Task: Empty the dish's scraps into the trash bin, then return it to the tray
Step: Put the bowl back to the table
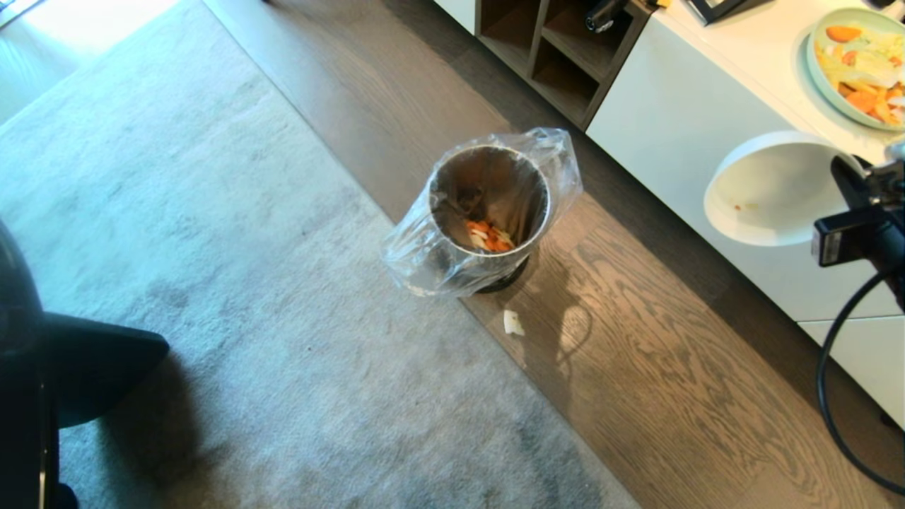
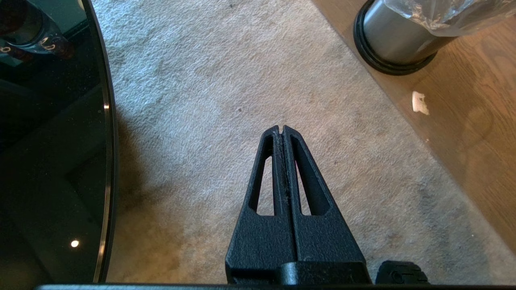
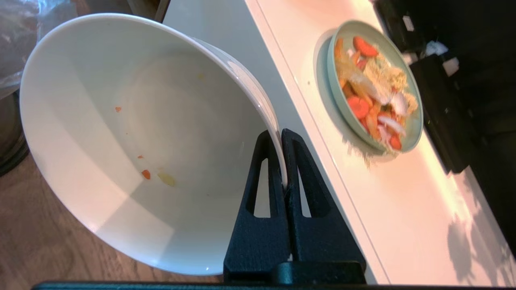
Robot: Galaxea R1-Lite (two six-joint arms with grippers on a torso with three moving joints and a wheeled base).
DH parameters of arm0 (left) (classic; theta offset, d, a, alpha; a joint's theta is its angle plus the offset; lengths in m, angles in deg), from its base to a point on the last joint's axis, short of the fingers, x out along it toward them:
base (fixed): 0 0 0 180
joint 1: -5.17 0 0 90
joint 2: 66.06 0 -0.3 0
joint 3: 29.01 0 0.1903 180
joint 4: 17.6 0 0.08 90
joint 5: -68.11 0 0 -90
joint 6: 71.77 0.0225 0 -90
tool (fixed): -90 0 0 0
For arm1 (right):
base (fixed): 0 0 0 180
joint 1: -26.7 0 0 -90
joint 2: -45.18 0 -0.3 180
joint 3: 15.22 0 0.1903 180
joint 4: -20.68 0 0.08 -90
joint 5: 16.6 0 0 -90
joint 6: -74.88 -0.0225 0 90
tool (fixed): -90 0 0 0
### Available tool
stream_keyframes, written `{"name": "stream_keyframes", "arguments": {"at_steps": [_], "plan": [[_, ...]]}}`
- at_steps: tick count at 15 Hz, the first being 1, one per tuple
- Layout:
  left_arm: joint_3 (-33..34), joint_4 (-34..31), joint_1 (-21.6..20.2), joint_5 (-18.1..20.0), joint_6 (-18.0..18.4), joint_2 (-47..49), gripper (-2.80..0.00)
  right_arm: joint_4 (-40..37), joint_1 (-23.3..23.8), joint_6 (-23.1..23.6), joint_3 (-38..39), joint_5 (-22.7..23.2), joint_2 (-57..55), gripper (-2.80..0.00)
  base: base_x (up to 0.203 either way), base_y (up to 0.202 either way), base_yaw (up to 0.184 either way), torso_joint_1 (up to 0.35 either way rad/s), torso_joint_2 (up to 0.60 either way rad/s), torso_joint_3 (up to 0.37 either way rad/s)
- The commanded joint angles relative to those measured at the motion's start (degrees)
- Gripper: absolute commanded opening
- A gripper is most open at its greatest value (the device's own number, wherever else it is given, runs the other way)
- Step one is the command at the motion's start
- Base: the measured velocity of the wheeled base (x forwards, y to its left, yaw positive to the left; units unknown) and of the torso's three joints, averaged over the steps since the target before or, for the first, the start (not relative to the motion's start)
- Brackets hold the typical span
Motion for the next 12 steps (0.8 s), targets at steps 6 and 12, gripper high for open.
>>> {"name": "stream_keyframes", "arguments": {"at_steps": [6, 12], "plan": [[0.0, 0.03, 0.0, -0.02, -0.06, -0.02, -2.8, -22.06, 6.79, -20.6, 14.93, 0.82, 21.49, -2.8, 0.0, 0.0, 0.0, 0.0, 0.0, 0.0], [0.0, 0.03, 0.0, -0.02, -0.06, -0.02, -2.8, -42.51, 14.13, -31.12, 25.32, 11.35, 40.76, -2.8, 0.0, 0.0, 0.0, 0.0, 0.0, 0.0]]}}
